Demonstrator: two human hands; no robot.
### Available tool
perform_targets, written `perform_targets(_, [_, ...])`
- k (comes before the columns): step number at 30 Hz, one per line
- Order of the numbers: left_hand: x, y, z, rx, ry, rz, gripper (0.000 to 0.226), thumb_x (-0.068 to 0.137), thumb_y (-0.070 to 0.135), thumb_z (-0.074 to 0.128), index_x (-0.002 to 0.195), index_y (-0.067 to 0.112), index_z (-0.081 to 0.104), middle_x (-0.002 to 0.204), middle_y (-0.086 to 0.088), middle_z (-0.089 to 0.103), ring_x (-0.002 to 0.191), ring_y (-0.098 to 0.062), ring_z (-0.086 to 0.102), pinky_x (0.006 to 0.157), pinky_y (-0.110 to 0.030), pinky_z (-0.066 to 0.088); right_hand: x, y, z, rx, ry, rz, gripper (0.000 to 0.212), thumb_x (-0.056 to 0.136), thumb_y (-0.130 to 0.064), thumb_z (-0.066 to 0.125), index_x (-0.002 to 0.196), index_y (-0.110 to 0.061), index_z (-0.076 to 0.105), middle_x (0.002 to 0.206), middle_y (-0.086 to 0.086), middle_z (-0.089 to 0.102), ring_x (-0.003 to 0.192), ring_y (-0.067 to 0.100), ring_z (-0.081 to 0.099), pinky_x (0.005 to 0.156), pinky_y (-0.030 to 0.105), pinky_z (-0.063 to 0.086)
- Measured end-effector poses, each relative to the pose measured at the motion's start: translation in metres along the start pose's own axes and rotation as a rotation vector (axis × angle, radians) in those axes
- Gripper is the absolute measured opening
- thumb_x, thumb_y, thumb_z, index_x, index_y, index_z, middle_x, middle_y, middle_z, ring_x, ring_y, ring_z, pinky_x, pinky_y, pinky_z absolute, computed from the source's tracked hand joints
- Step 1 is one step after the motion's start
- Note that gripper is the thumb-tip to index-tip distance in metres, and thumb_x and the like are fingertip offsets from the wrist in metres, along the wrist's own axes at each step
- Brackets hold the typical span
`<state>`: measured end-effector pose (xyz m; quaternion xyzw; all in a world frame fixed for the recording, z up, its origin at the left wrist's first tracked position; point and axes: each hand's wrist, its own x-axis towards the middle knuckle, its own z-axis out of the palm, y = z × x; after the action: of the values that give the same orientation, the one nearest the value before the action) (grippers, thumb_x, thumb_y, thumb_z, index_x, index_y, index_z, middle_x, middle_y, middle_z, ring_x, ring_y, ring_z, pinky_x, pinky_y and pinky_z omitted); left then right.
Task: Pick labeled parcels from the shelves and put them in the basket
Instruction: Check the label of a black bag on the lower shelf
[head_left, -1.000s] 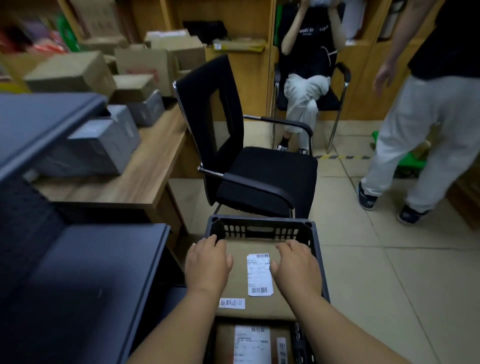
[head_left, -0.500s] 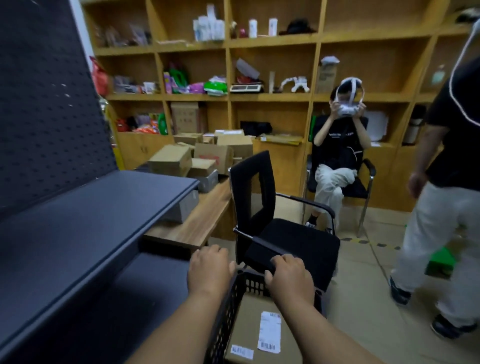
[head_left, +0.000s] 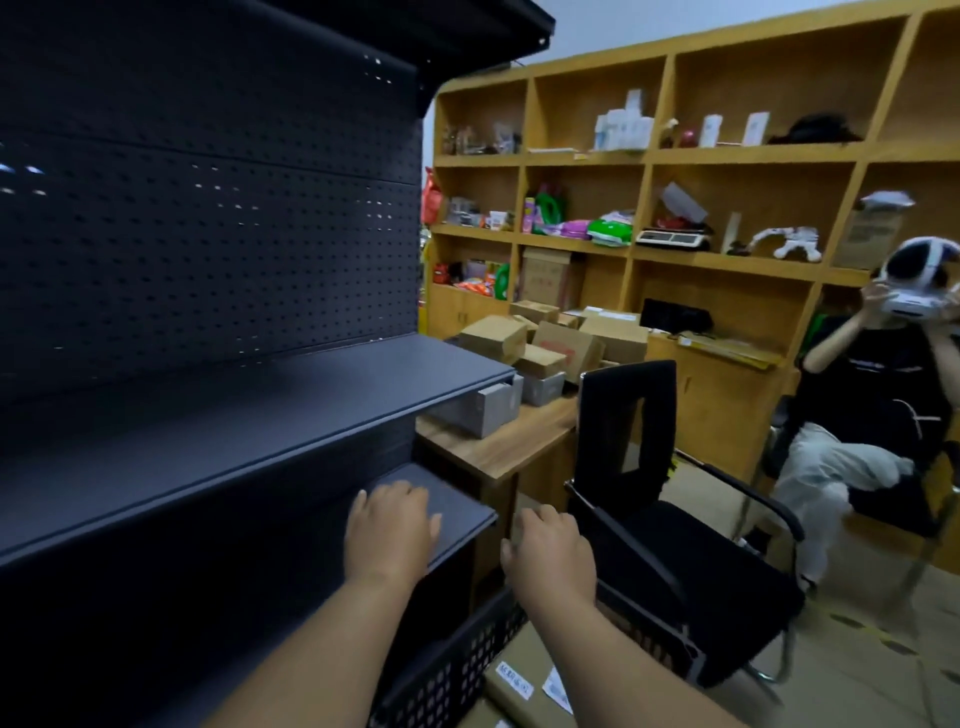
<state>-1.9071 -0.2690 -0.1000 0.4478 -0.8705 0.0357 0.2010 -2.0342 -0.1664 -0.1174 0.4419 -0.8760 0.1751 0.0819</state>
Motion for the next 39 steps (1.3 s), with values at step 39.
perform_targets(39, [-0.763, -0.394, -0.383, 0.609, 0.17, -1.418, 0.027, 0.093, 0.044, 0.045, 0.101, 0.022, 0.058, 0.105, 0.001, 0.061, 0.099, -0.021, 0.057, 0.084, -0.034, 0.041, -0.652, -0.568, -0.074, 0.528, -0.418, -1.289, 0.031, 0.091, -0.033, 0.047, 0.118, -0.024, 0.058, 0.121, -0.002, 0.056, 0.113, 0.021, 0.047, 0.089, 0.034, 0.041])
